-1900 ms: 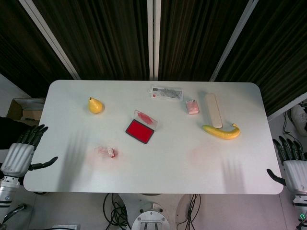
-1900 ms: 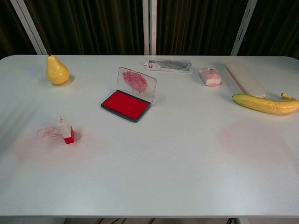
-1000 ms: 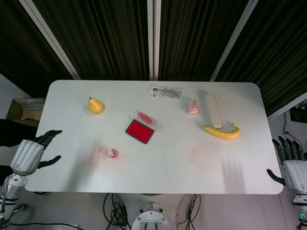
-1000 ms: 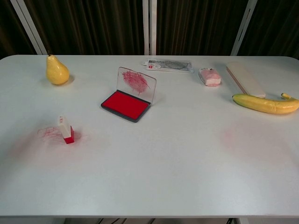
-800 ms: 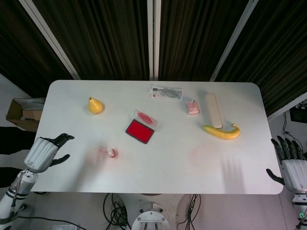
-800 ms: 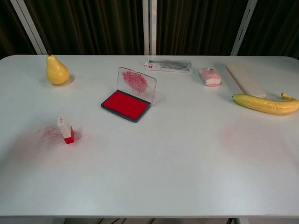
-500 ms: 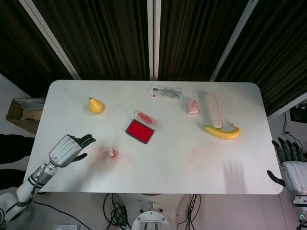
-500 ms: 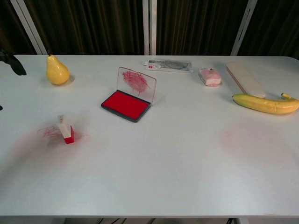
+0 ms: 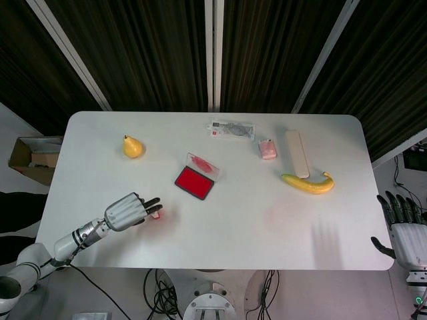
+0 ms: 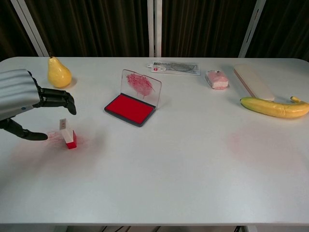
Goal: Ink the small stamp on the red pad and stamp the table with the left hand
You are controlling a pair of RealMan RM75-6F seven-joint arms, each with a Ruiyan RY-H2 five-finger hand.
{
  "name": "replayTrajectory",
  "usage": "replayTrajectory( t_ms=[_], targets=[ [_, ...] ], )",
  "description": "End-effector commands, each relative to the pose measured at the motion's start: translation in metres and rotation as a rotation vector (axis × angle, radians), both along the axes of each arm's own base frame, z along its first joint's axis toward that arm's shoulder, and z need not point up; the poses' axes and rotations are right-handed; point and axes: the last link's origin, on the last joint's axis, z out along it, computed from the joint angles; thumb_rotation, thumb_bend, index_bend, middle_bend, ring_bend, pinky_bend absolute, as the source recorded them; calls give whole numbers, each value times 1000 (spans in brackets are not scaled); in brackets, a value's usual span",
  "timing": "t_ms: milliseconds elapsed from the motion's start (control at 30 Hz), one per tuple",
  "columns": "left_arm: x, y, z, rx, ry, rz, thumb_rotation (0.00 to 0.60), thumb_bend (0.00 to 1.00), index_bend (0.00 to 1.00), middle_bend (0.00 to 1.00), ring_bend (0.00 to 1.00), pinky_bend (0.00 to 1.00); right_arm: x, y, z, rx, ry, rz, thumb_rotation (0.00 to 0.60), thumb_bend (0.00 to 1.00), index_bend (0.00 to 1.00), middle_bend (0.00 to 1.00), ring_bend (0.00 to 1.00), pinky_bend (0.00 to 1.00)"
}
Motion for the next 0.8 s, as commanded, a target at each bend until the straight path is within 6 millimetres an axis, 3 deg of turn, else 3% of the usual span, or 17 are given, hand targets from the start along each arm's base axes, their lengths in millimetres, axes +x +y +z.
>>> replayTrajectory(
  t_ms=[33, 367, 800],
  targets=[
    [3, 4, -6, -21, 2, -3, 600, 122, 346, 347, 903, 990, 0, -1, -1, 3, 3, -4, 600, 95, 0, 0, 0, 0],
    [11, 18, -19, -45, 26, 3, 600, 156, 403, 407, 911, 998, 0, -1, -2, 3, 9, -14, 600, 94, 0, 0, 0, 0],
    [7, 19, -23, -75, 10, 54, 600, 206, 500, 486, 917, 1000, -4, -3, -3, 8, 7, -22, 600, 98, 0, 0, 0, 0]
  ],
)
